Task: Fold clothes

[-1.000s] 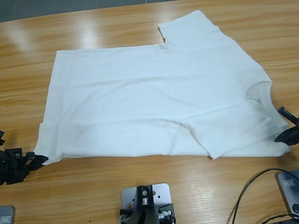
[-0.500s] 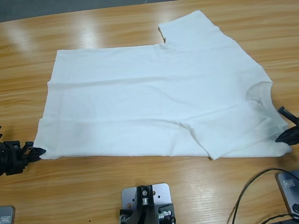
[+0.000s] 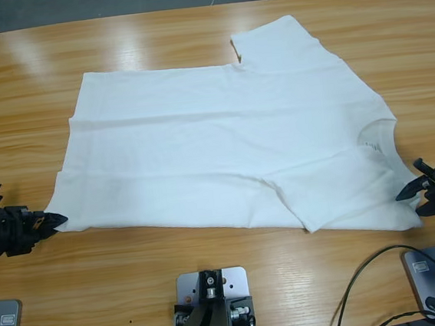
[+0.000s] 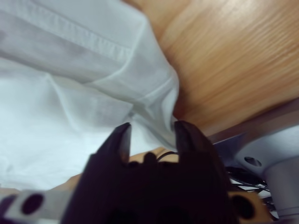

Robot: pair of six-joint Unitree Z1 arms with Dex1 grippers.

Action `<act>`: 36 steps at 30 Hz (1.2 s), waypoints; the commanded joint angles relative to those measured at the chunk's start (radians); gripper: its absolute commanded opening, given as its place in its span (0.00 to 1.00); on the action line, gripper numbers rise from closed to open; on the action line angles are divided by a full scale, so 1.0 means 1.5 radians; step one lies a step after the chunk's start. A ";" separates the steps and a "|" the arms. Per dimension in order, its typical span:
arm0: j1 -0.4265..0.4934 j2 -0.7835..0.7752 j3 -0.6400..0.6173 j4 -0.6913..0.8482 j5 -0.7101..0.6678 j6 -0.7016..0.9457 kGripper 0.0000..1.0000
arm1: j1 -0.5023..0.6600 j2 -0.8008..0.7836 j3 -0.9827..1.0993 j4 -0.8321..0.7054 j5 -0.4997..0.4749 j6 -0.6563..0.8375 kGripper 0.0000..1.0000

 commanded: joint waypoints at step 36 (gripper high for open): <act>-0.154 0.018 -0.038 -0.058 0.064 0.153 0.75 | 0.342 0.008 -0.091 -0.031 -0.059 -0.100 1.00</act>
